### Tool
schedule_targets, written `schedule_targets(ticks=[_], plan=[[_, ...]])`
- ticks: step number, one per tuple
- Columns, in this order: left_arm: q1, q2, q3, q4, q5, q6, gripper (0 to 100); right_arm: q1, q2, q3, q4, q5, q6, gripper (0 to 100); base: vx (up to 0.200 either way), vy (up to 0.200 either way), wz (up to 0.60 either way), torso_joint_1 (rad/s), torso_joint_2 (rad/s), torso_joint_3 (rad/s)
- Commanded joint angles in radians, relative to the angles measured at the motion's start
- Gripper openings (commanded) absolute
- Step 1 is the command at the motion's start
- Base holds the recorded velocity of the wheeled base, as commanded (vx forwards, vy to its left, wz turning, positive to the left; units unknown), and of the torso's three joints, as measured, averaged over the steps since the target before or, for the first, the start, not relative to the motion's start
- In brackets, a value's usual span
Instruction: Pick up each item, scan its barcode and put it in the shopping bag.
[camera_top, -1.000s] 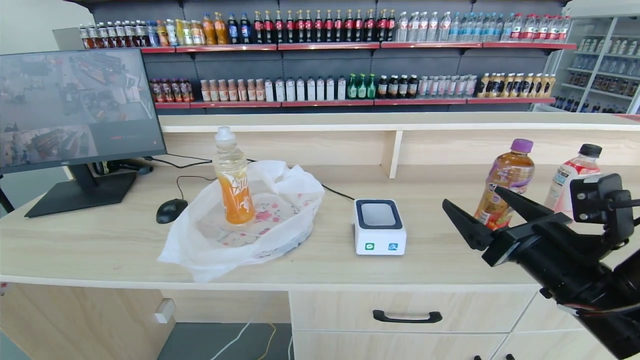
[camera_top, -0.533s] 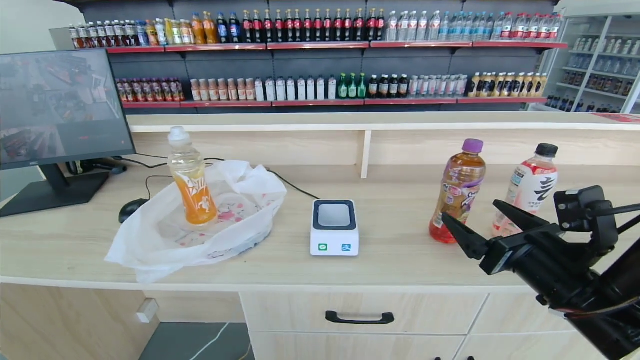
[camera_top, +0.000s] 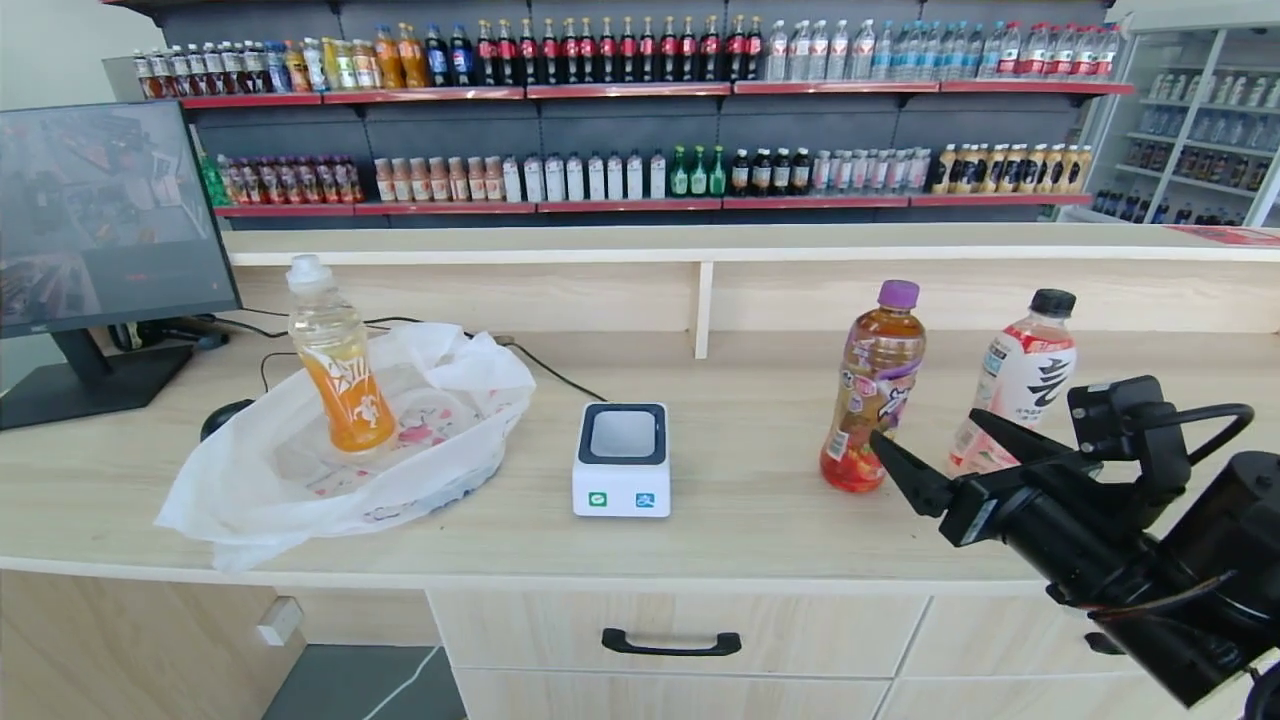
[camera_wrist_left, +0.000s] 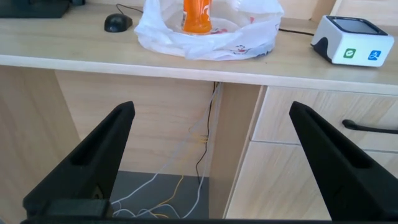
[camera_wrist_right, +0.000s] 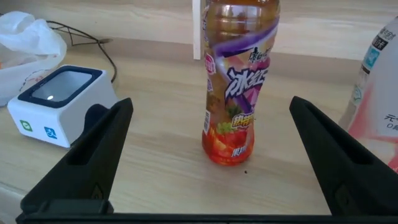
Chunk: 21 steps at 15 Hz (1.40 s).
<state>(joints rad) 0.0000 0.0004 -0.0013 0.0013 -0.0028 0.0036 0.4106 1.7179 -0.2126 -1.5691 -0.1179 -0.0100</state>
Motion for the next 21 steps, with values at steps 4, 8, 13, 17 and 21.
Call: schedule_targets(ticks=[4, 8, 13, 17, 21], plan=[[0.000, 0.000, 0.000, 0.000, 0.000, 0.001, 100, 0.000, 0.081, -0.041, -0.002, 0.000, 0.002, 100, 0.000, 0.000, 0.00, 0.000, 0.00, 0.000], [0.000, 0.000, 0.000, 0.000, 0.000, -0.001, 100, -0.024, 0.128, -0.076, -0.002, 0.000, 0.018, 100, 0.000, 0.000, 0.00, 0.000, 0.00, 0.000], [0.000, 0.000, 0.000, 0.000, 0.000, 0.001, 100, -0.047, 0.195, -0.120, -0.002, 0.000, 0.019, 100, 0.000, 0.000, 0.00, 0.000, 0.00, 0.000], [0.000, 0.000, 0.001, 0.000, 0.001, -0.001, 100, -0.049, 0.241, -0.189, -0.002, 0.000, 0.018, 100, 0.000, 0.000, 0.00, 0.000, 0.00, 0.000], [0.000, 0.000, 0.001, 0.000, 0.000, -0.001, 100, -0.095, 0.278, -0.234, -0.002, 0.001, 0.018, 100, 0.000, 0.000, 0.00, 0.000, 0.00, 0.000]])
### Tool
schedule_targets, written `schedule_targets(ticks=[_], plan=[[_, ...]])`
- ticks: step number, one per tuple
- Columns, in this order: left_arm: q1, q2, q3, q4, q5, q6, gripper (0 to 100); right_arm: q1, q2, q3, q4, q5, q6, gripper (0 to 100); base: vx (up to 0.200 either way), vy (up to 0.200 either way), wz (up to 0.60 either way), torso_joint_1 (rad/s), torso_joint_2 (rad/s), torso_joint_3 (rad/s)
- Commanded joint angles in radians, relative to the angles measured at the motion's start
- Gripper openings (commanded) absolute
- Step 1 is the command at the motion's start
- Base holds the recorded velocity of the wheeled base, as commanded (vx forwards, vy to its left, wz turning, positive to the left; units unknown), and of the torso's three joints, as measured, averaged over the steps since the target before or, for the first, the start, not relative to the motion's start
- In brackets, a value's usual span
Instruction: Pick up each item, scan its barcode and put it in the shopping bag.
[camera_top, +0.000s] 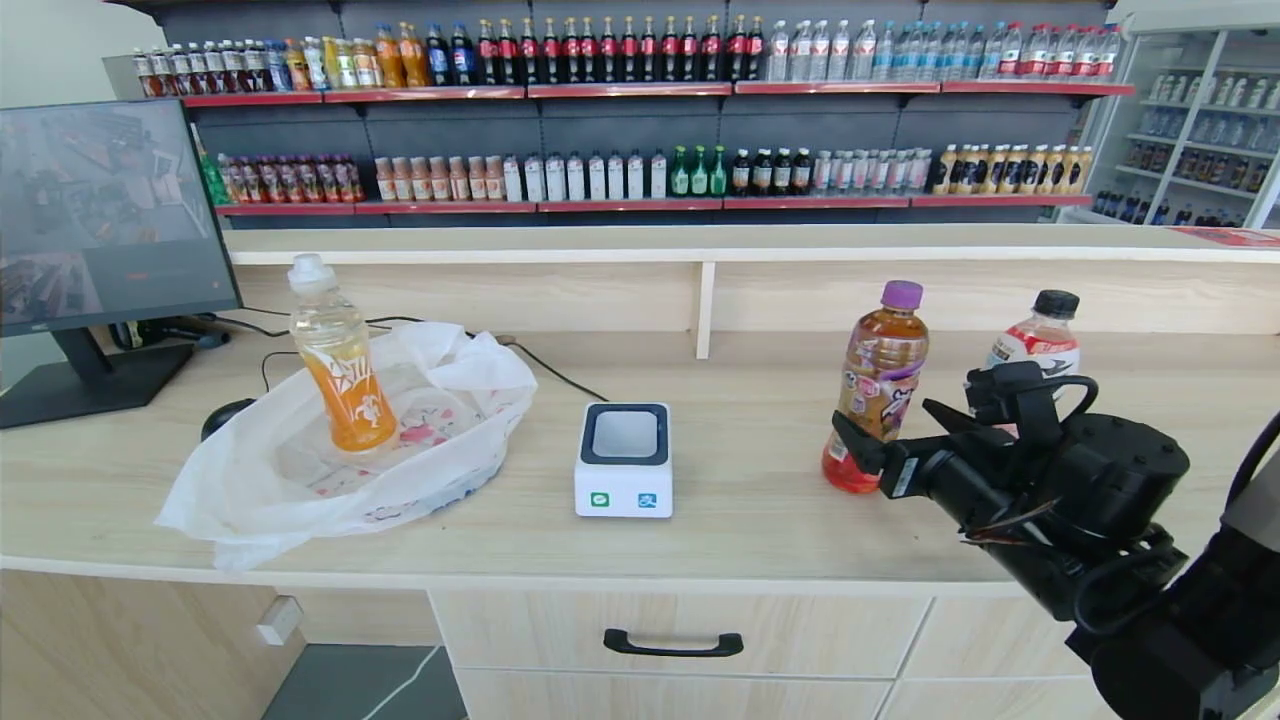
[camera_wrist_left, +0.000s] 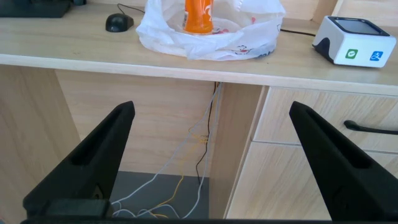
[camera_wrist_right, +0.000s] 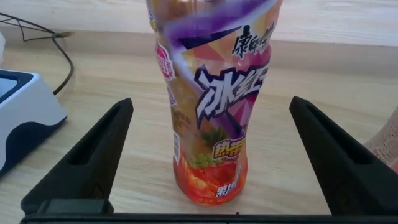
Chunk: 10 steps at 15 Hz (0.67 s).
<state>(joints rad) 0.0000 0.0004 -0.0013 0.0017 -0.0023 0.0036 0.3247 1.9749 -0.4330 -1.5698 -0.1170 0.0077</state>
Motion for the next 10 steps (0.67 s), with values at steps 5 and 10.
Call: schedule_targets(ticks=[5, 10], plan=[[0.000, 0.000, 0.000, 0.000, 0.001, -0.001, 100, -0.009, 0.071, -0.101, -0.001, 0.000, 0.000, 100, 0.000, 0.000, 0.00, 0.000, 0.00, 0.000], [0.000, 0.000, 0.000, 0.000, -0.001, 0.001, 100, -0.013, 0.114, -0.156, -0.001, 0.004, -0.002, 100, 0.000, 0.000, 0.00, 0.000, 0.00, 0.000]])
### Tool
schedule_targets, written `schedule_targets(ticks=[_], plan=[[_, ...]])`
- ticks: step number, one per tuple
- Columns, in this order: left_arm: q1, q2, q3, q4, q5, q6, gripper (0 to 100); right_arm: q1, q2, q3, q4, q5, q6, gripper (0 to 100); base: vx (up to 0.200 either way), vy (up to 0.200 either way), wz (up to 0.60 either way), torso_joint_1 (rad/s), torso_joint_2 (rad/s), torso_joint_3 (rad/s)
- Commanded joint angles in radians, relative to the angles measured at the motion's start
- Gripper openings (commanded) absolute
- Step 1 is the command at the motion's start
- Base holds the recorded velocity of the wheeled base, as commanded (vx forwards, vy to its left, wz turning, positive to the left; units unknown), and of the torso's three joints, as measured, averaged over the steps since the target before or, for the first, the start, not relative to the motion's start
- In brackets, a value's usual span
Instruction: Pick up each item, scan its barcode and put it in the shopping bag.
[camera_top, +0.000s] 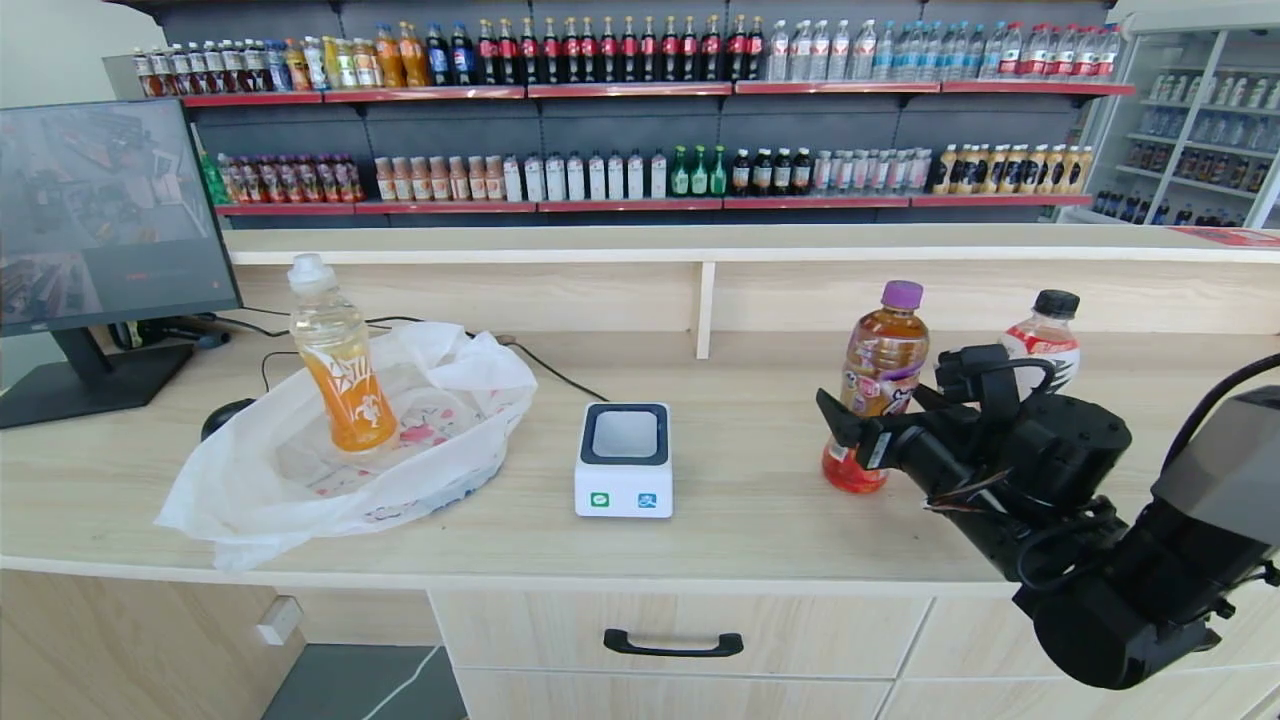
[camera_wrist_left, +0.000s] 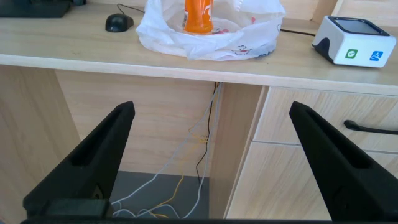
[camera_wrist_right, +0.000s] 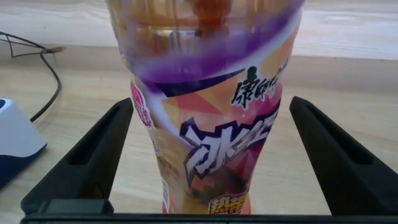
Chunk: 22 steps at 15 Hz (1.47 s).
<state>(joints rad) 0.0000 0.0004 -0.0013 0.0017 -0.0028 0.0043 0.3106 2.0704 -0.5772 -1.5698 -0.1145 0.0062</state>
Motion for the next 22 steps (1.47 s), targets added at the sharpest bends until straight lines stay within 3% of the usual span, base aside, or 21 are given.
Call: schedule_targets(ticks=[1, 12, 13, 22], plan=[[0.000, 0.000, 0.000, 0.000, 0.000, -0.001, 100, 0.001, 0.023, -0.013, -0.001, 0.001, 0.000, 100, 0.000, 0.000, 0.00, 0.000, 0.00, 0.000], [0.000, 0.000, 0.000, 0.000, 0.000, -0.001, 100, 0.001, 0.073, -0.081, -0.001, -0.001, 0.001, 100, 0.000, 0.000, 0.00, 0.000, 0.00, 0.000], [0.000, 0.000, 0.000, 0.000, 0.000, 0.000, 100, -0.001, 0.073, -0.081, -0.001, -0.001, 0.001, 0, 0.000, 0.000, 0.00, 0.000, 0.00, 0.000], [0.000, 0.000, 0.000, 0.000, 0.000, 0.000, 100, -0.018, 0.069, -0.092, -0.001, -0.001, 0.003, 0, 0.000, 0.000, 0.00, 0.000, 0.00, 0.000]])
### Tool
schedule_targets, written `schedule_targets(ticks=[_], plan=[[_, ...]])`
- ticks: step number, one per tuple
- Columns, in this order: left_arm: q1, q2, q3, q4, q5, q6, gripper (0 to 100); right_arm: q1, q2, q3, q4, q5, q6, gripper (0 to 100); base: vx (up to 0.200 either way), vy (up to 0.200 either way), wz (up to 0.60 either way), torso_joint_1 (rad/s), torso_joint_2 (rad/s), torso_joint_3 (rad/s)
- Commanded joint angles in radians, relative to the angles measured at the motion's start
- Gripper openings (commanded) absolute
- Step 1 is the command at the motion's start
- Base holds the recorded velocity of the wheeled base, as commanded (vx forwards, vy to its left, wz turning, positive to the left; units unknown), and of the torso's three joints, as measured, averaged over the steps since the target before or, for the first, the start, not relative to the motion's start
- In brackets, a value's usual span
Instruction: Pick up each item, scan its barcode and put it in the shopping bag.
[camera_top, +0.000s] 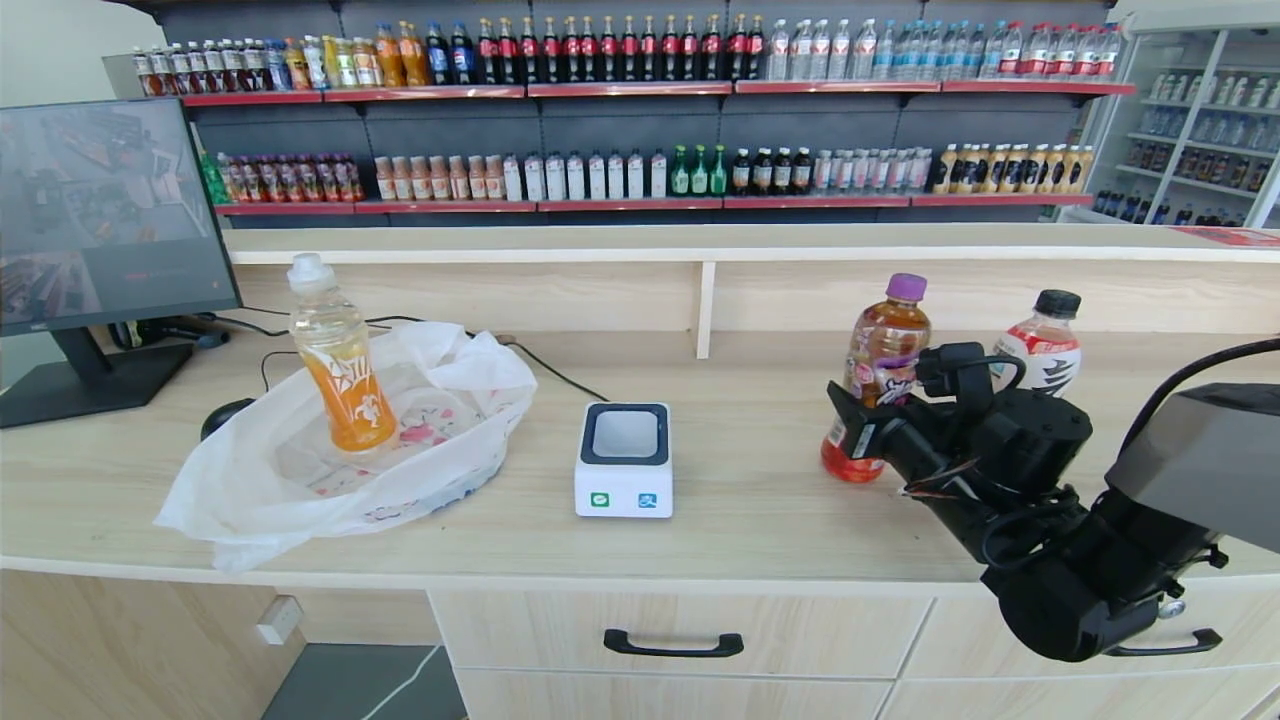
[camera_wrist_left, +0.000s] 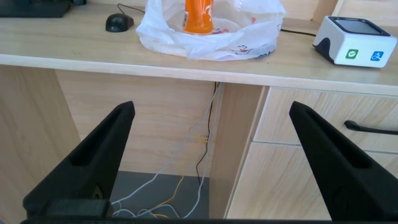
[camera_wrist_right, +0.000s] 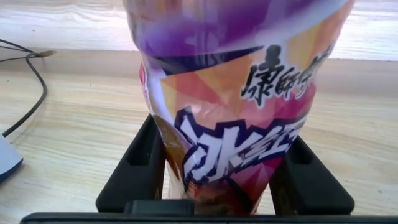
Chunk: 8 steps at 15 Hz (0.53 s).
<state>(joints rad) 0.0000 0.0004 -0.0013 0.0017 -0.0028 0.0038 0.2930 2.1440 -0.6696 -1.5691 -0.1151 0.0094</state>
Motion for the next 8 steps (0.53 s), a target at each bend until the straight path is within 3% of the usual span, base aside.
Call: schedule_targets(ticks=[1, 8], plan=[[0.000, 0.000, 0.000, 0.000, 0.000, -0.001, 100, 0.000, -0.004, 0.002, -0.002, 0.000, 0.000, 0, 0.000, 0.000, 0.00, 0.000, 0.00, 0.000], [0.000, 0.000, 0.000, 0.000, 0.001, -0.001, 100, 0.002, -0.032, 0.022, -0.002, 0.000, 0.000, 0, 0.000, 0.000, 0.00, 0.000, 0.00, 0.000]])
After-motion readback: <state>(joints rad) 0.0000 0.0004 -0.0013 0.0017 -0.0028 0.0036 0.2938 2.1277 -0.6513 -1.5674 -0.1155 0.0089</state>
